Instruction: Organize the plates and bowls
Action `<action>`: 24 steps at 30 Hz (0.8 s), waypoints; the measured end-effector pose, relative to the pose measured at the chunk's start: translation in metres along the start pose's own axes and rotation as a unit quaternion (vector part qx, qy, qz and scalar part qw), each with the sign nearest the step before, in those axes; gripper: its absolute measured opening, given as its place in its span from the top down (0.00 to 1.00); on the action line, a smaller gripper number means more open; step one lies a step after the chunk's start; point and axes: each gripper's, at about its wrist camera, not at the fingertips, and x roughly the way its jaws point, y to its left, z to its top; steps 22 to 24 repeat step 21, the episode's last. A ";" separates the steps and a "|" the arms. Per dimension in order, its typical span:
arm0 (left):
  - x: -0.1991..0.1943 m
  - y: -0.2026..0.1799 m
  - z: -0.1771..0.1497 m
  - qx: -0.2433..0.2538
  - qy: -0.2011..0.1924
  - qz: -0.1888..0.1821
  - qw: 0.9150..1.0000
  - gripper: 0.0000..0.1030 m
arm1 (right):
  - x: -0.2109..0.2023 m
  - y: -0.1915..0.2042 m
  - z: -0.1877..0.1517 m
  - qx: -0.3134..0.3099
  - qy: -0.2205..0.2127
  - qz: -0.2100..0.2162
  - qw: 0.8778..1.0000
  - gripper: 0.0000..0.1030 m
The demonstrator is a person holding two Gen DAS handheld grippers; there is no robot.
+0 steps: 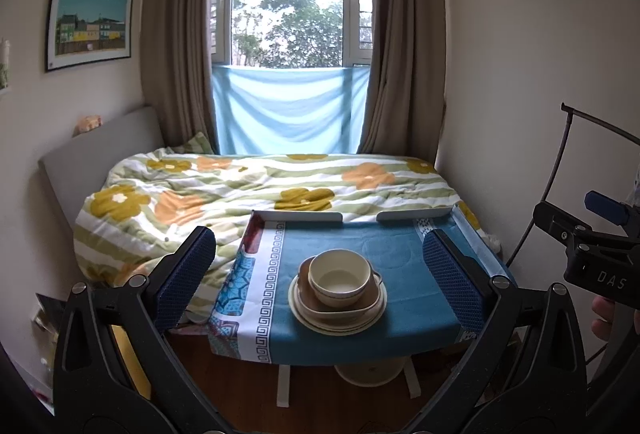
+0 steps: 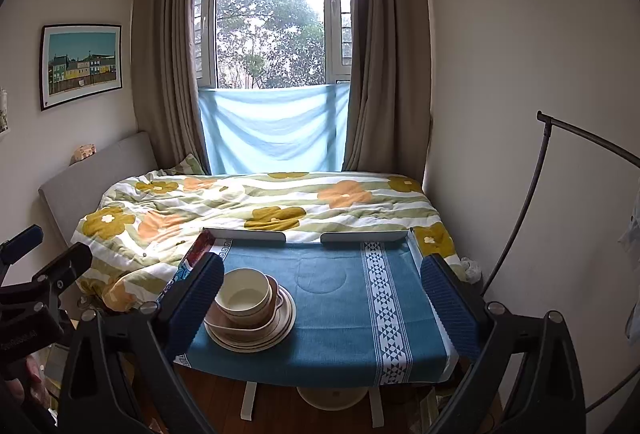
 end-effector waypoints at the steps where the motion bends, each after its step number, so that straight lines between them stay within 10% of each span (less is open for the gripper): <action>1: 0.000 0.000 0.000 -0.001 0.000 -0.001 1.000 0.00 | 0.000 0.000 0.000 0.000 0.000 0.000 1.000 0.05; 24: -0.007 -0.006 -0.007 0.012 -0.035 0.019 0.999 0.00 | 0.001 0.001 -0.001 -0.001 -0.002 0.000 1.000 0.05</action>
